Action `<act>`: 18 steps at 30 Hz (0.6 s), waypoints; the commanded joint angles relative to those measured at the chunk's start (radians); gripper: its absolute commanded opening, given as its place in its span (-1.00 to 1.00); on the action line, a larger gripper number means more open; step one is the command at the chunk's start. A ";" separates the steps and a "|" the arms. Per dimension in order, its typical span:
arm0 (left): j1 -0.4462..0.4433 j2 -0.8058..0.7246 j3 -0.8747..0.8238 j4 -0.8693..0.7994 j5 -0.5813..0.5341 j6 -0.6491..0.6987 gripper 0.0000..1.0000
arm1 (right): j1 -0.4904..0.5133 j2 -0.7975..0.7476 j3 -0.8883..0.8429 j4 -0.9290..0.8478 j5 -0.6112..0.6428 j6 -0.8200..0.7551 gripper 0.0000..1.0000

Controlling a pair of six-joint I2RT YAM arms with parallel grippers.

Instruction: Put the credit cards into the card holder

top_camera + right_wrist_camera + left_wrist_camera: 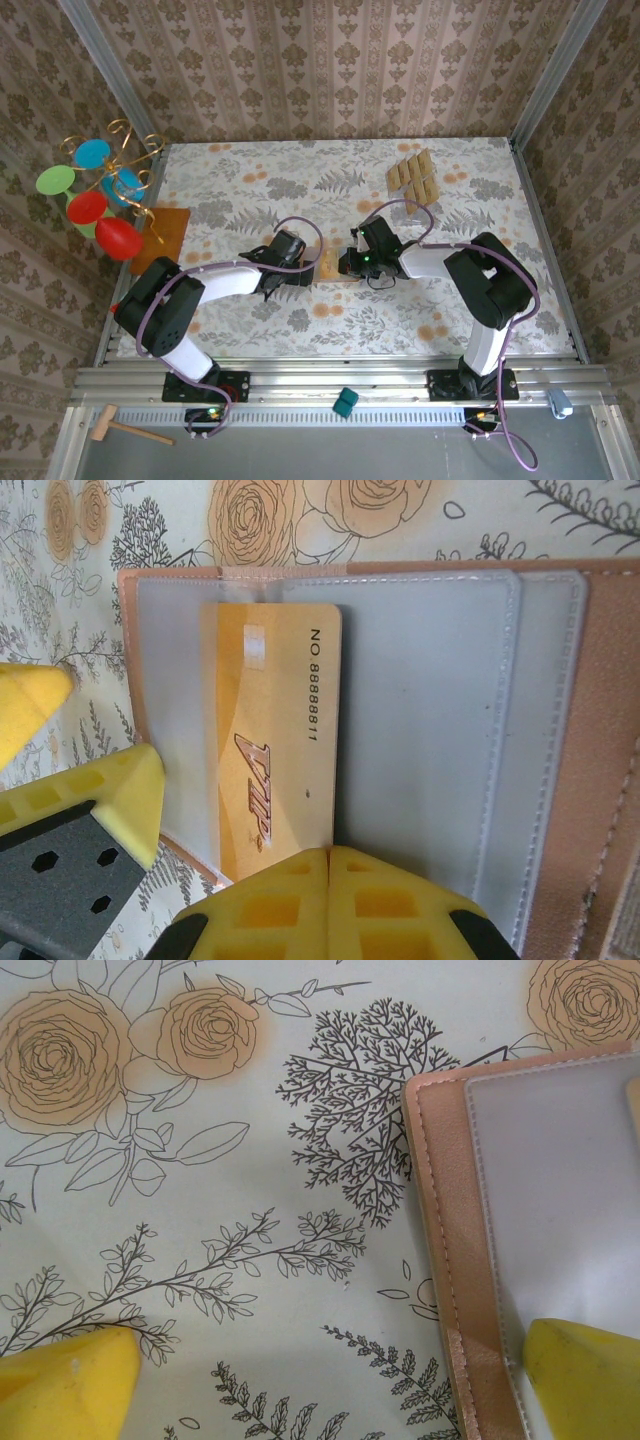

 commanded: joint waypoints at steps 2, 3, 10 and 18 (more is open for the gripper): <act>0.009 0.008 -0.026 -0.037 -0.002 0.012 1.00 | -0.011 0.009 -0.024 -0.003 0.042 0.018 -1.00; 0.010 0.007 -0.027 -0.036 -0.002 0.012 1.00 | -0.011 0.009 -0.023 -0.003 0.039 0.017 -1.00; 0.011 0.010 -0.027 -0.034 0.001 0.010 1.00 | -0.006 0.028 -0.003 0.007 -0.005 0.014 -1.00; 0.010 0.009 -0.027 -0.035 0.000 0.011 1.00 | 0.011 0.038 0.013 0.006 -0.014 0.009 -1.00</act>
